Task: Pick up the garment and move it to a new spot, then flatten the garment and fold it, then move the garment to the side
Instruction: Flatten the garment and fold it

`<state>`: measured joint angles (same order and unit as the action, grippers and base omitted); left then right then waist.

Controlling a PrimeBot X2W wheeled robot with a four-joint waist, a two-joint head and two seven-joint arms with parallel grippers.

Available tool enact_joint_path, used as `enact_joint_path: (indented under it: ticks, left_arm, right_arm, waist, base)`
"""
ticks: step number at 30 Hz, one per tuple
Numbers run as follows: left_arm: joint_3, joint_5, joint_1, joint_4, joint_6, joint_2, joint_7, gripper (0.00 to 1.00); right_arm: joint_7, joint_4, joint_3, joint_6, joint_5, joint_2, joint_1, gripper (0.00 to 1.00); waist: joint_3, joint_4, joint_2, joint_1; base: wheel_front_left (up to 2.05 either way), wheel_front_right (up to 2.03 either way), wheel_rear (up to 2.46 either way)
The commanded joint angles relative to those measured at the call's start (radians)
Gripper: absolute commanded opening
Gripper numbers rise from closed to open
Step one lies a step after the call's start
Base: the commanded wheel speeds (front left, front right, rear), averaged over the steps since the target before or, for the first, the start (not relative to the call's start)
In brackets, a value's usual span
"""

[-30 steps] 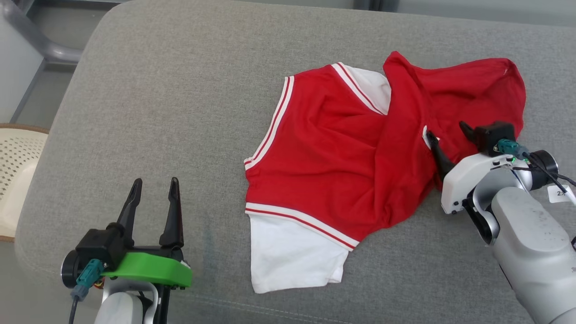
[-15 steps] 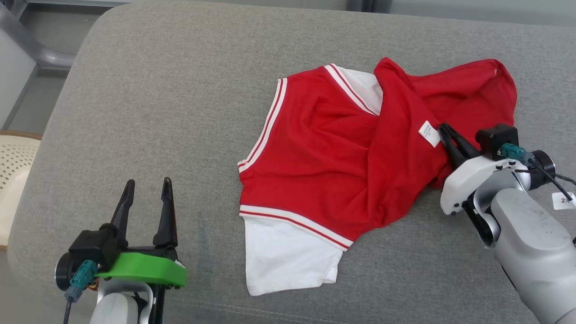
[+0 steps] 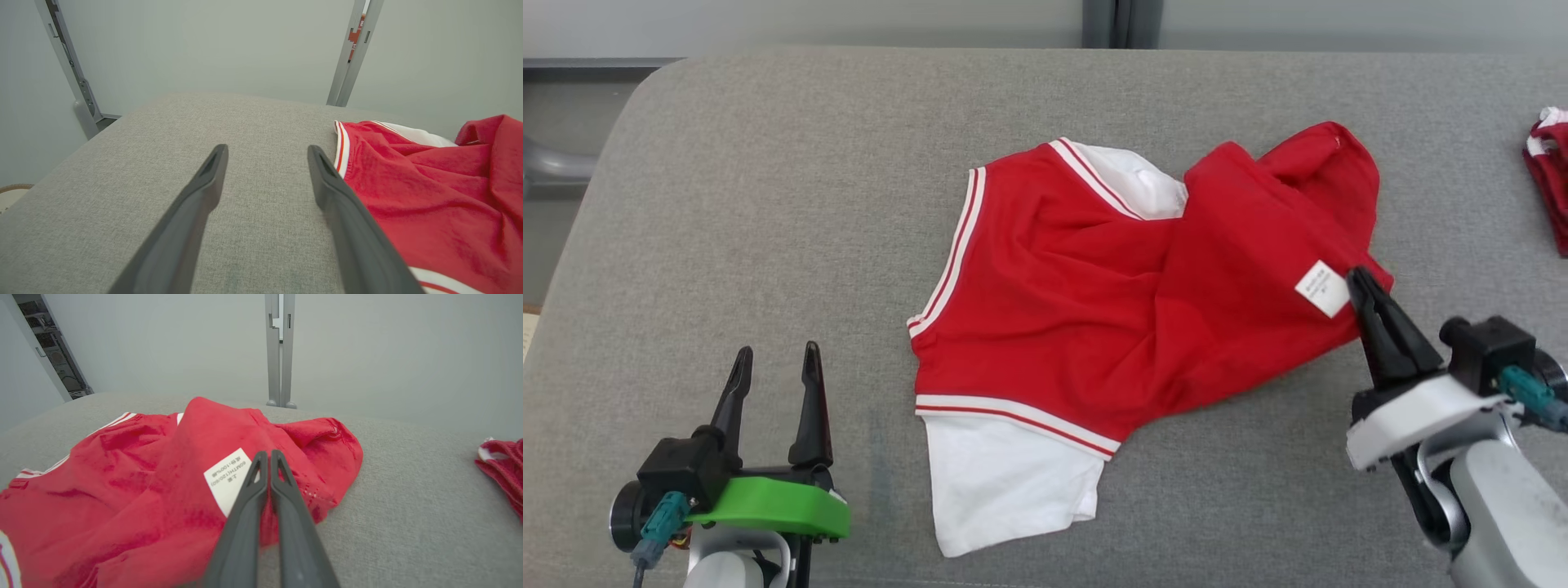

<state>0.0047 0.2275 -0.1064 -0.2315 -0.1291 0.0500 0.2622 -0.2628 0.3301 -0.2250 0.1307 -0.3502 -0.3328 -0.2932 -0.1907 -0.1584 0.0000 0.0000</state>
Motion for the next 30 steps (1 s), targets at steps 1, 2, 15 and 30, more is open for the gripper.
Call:
enact_joint_path:
  ticks: [1, 2, 15, 30]
  left_arm:
    - [0.004, -0.007, 0.011, 0.002, -0.002, 0.002, 0.003, 1.00]
    - [0.002, -0.007, 0.012, 0.001, -0.002, 0.002, 0.003, 1.00]
    - [0.004, -0.018, 0.014, 0.010, -0.002, 0.002, 0.003, 1.00]
    - [0.025, -0.035, 0.057, 0.009, -0.002, 0.002, 0.003, 1.00]
  right_arm:
    - [-0.002, -0.027, 0.010, 0.000, 0.016, 0.004, 0.059, 0.00]
    - [-0.002, -0.054, 0.020, 0.000, 0.025, 0.008, 0.102, 0.00]
    - [0.024, -0.234, 0.133, 0.000, 0.062, 0.120, 0.357, 1.00]
    - [-0.003, -0.296, 0.278, 0.000, 0.119, 0.166, 0.379, 1.00]
  waist:
    - [0.012, 0.022, 0.0000, 0.0000]
    - [0.013, 0.028, 0.0000, 0.0000]
    - [-0.001, 0.079, 0.0000, 0.0000]
    - [0.070, 0.085, 0.0000, 0.0000]
  base:
    - [0.00, 0.00, 0.00]
    - [0.00, 0.00, 0.00]
    - [0.00, 0.00, 0.00]
    - [0.00, 0.00, 0.00]
